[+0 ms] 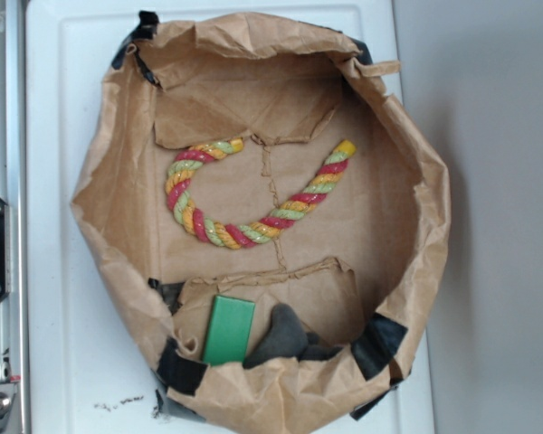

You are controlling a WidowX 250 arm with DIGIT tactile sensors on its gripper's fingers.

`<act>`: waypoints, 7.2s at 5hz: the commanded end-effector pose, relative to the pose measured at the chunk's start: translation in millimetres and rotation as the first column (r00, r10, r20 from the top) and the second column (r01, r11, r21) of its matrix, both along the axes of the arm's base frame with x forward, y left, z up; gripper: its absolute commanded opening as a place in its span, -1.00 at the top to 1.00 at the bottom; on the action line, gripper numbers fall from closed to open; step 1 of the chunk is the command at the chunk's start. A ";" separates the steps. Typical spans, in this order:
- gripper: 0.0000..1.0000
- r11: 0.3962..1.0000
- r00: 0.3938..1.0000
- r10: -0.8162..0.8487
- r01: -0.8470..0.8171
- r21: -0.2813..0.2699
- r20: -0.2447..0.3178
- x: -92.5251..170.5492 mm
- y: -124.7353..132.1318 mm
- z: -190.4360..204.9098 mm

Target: Grab the multicolored rope.

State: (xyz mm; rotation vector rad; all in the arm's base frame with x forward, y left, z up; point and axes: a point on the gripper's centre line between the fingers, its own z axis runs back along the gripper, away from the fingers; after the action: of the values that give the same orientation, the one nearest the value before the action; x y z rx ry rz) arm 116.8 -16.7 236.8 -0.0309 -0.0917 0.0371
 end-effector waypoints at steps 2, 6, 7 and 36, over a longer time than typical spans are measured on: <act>-1.00 0.999 0.998 -0.015 0.018 -0.046 0.062 34.6 -6.7 0.0; -1.00 0.995 0.998 0.047 -0.043 -0.086 0.044 114.7 7.8 -10.4; -1.00 0.991 0.998 0.070 -0.070 -0.116 0.001 138.6 24.4 -44.6; 1.00 0.956 0.984 0.107 -0.142 -0.259 -0.142 134.6 48.3 -75.2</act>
State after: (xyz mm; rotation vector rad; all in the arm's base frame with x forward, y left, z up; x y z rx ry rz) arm 245.4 18.7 140.8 -0.3075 0.1119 0.1594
